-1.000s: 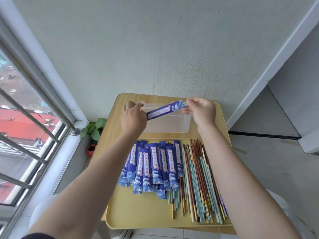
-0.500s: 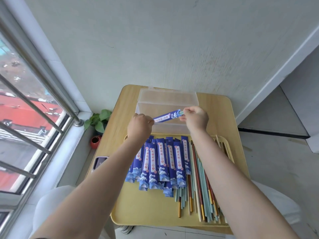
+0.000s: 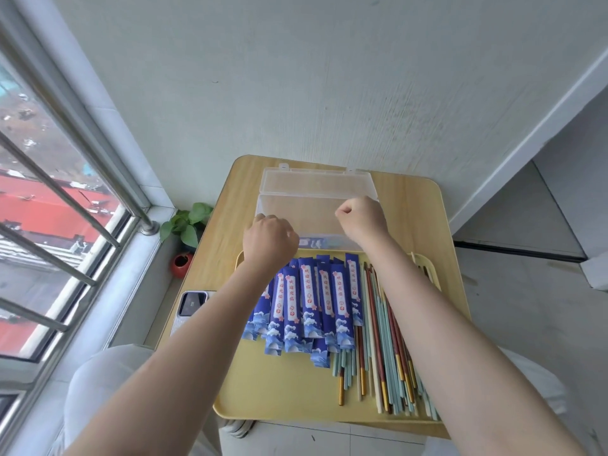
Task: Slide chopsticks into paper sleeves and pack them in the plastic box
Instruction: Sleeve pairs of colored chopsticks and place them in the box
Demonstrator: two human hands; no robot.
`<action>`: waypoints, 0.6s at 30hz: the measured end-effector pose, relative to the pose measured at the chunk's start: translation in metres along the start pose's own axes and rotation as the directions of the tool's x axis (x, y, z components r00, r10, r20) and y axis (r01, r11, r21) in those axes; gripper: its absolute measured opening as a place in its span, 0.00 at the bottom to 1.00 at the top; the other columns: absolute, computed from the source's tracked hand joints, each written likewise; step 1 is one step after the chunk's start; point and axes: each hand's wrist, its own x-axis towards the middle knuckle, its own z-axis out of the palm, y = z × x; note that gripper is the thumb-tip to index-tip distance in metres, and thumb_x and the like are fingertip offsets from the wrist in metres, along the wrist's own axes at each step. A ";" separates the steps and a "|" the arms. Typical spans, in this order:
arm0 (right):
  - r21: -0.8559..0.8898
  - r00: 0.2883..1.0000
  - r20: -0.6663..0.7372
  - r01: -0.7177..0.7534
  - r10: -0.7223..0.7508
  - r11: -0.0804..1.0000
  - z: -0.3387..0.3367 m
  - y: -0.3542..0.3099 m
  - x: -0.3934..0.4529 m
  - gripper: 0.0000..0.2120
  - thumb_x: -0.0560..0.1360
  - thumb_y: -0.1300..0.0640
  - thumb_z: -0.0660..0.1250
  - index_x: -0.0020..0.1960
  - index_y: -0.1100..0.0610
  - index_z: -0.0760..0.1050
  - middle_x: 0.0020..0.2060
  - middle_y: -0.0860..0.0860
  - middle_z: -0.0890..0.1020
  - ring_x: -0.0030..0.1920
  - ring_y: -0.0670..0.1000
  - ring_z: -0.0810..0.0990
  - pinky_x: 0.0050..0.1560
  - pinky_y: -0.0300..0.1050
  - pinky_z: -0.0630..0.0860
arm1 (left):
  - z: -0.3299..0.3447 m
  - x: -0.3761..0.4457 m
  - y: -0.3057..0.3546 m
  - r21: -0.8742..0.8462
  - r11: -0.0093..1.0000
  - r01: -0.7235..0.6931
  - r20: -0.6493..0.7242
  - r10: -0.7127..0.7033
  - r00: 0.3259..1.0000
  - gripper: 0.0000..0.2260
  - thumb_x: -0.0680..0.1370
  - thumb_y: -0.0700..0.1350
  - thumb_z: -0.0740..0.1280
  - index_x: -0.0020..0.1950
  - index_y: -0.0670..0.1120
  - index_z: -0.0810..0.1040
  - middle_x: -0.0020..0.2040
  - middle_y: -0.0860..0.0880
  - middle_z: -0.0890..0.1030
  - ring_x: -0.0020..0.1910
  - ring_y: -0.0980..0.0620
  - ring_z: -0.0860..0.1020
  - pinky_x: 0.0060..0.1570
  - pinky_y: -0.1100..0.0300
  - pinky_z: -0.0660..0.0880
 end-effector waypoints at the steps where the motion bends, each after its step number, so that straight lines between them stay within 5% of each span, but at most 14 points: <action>1: -0.026 1.000 -0.004 0.019 -0.020 0.999 0.000 0.002 -0.004 0.20 0.73 0.68 0.58 0.26 0.53 0.58 0.24 0.48 0.61 0.26 0.49 0.61 0.33 0.41 0.63 | 0.000 -0.002 0.002 0.022 1.000 -0.003 0.002 0.003 1.000 0.13 0.81 0.46 0.60 0.60 0.48 0.82 0.56 0.49 0.82 0.60 0.47 0.73 0.57 0.54 0.69; 3: -0.061 0.998 -0.002 0.064 -0.065 0.996 0.001 0.009 -0.012 0.18 0.76 0.66 0.59 0.29 0.54 0.70 0.27 0.48 0.72 0.30 0.49 0.71 0.39 0.44 0.71 | -0.001 -0.005 0.006 0.053 0.999 -0.007 0.029 0.006 1.000 0.16 0.82 0.47 0.59 0.68 0.48 0.78 0.62 0.49 0.80 0.65 0.47 0.71 0.64 0.52 0.65; 5: -0.069 0.989 -0.057 0.129 -0.133 0.989 0.002 0.011 -0.022 0.12 0.79 0.62 0.60 0.44 0.57 0.82 0.42 0.50 0.84 0.45 0.52 0.80 0.52 0.50 0.76 | -0.002 -0.011 0.009 0.052 0.998 -0.030 0.046 0.028 0.999 0.18 0.82 0.47 0.60 0.73 0.48 0.73 0.68 0.48 0.76 0.70 0.46 0.68 0.67 0.50 0.63; 8: -0.054 0.963 -0.172 0.201 -0.208 0.978 0.007 0.011 -0.043 0.07 0.79 0.61 0.63 0.49 0.58 0.80 0.47 0.50 0.81 0.49 0.52 0.77 0.51 0.49 0.75 | -0.004 -0.025 0.013 -0.046 0.998 -0.048 -0.048 0.045 0.998 0.15 0.81 0.47 0.63 0.67 0.47 0.76 0.64 0.46 0.74 0.64 0.45 0.71 0.59 0.52 0.70; 10: -0.042 0.988 0.031 0.155 -0.154 0.987 0.014 0.011 -0.058 0.07 0.79 0.58 0.63 0.44 0.56 0.77 0.40 0.48 0.78 0.42 0.51 0.77 0.41 0.46 0.74 | -0.004 -0.036 0.015 -0.093 0.995 0.025 -0.014 -0.027 1.000 0.09 0.80 0.46 0.63 0.58 0.46 0.78 0.54 0.48 0.78 0.49 0.46 0.77 0.41 0.56 0.73; 13: -0.134 0.934 0.354 0.099 -0.046 0.986 0.036 0.011 -0.076 0.20 0.77 0.48 0.66 0.31 0.54 0.66 0.25 0.48 0.68 0.28 0.52 0.68 0.30 0.44 0.62 | 0.004 -0.049 0.012 0.002 0.992 0.129 0.247 -0.126 0.961 0.08 0.78 0.46 0.64 0.52 0.44 0.78 0.47 0.48 0.80 0.43 0.46 0.79 0.38 0.56 0.74; 16: -0.131 0.911 0.412 0.067 -0.007 0.989 0.054 0.012 -0.093 0.22 0.74 0.42 0.68 0.31 0.54 0.64 0.25 0.49 0.68 0.28 0.52 0.68 0.29 0.43 0.61 | 0.018 -0.061 0.008 -0.041 0.978 0.204 0.326 -0.179 0.928 0.11 0.78 0.49 0.65 0.47 0.42 0.78 0.42 0.47 0.80 0.39 0.48 0.76 0.34 0.57 0.70; 18: -0.100 0.908 0.418 0.018 0.026 0.995 0.061 0.012 -0.100 0.19 0.72 0.41 0.71 0.42 0.56 0.70 0.30 0.49 0.72 0.30 0.51 0.70 0.30 0.44 0.63 | 0.023 -0.064 0.009 -0.079 0.969 0.235 0.342 -0.195 0.919 0.10 0.78 0.48 0.66 0.43 0.42 0.77 0.38 0.46 0.79 0.35 0.48 0.73 0.32 0.58 0.68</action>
